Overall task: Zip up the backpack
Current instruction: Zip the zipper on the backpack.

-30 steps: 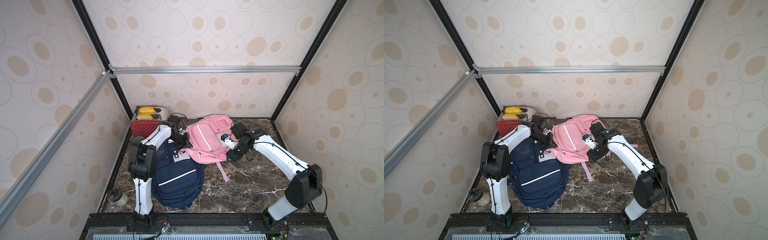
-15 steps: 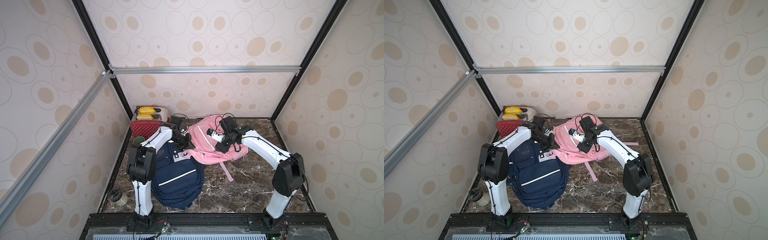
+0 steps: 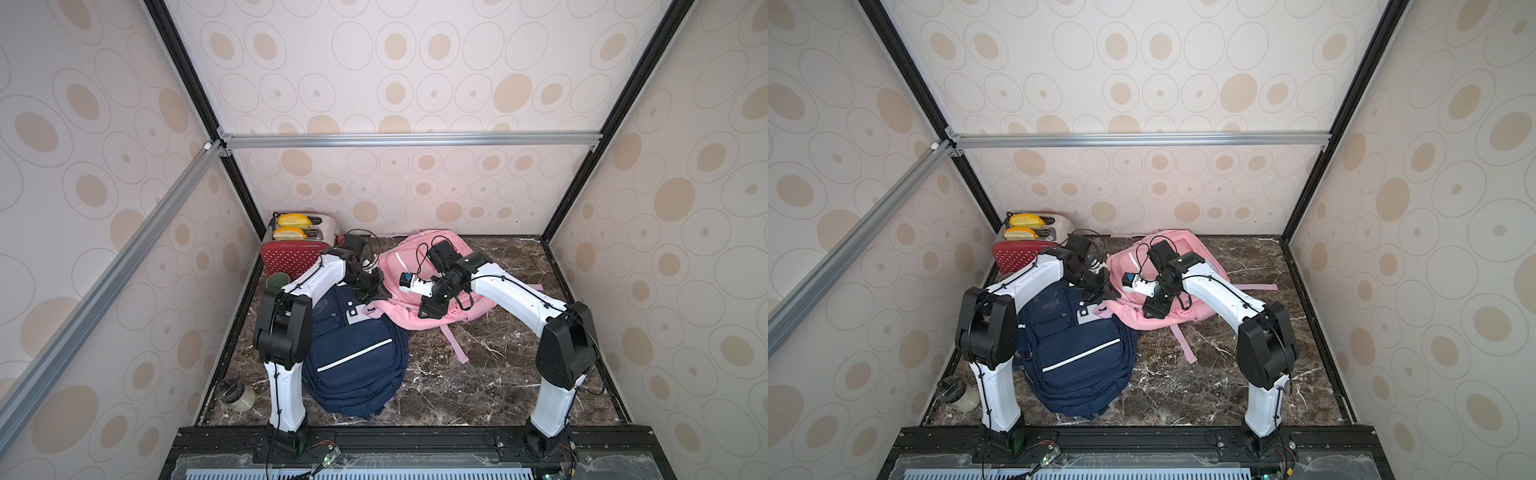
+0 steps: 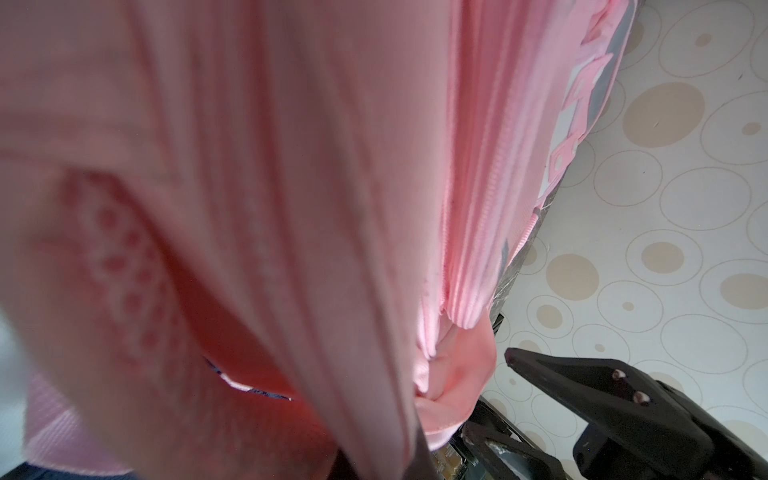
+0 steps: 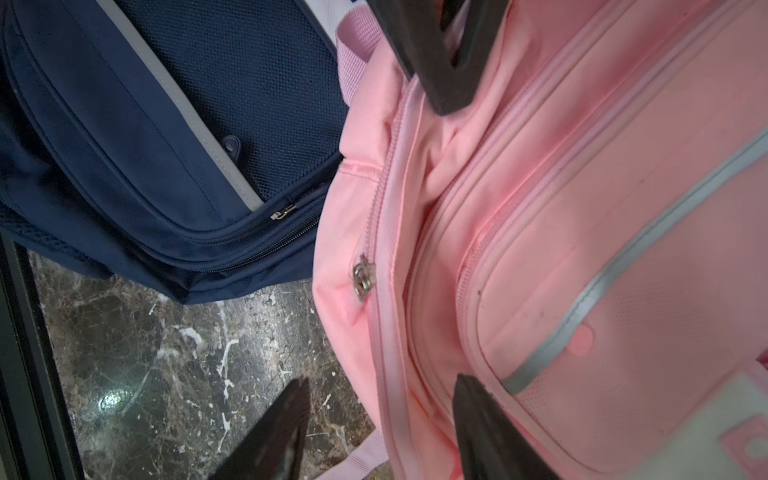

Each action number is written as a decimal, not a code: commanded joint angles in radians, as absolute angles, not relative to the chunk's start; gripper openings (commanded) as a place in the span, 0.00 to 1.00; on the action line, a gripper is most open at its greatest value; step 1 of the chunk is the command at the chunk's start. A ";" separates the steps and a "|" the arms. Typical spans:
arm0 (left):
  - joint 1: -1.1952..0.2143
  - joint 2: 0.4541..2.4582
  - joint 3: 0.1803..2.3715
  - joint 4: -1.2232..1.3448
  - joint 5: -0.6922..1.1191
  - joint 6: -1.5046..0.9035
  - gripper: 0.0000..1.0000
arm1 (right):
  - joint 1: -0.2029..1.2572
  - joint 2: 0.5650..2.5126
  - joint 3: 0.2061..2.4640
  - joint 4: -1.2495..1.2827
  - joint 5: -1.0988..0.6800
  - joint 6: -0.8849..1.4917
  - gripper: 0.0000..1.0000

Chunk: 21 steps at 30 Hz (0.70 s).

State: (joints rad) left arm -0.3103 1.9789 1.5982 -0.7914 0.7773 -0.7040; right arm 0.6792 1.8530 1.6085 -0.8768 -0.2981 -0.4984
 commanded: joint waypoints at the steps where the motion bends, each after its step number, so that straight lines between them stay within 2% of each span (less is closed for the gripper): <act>1: -0.318 1.927 1.608 -0.753 0.811 -0.713 0.00 | 0.683 1.905 1.644 -0.915 -0.330 -0.509 0.56; 11: -0.319 1.929 1.610 -0.726 0.822 -0.735 0.00 | 0.696 1.987 1.684 -0.930 -0.291 -0.503 0.39; 15: -0.319 1.930 1.608 -0.723 0.826 -0.738 0.00 | 0.695 2.006 1.706 -0.927 -0.263 -0.474 0.17; 17: -0.318 1.927 1.604 -0.723 0.825 -0.738 0.00 | 0.698 2.011 1.712 -0.927 -0.240 -0.459 0.02; 21: -0.319 1.925 1.597 -0.710 0.831 -0.751 0.00 | 0.704 2.008 1.714 -0.926 -0.187 -0.433 0.00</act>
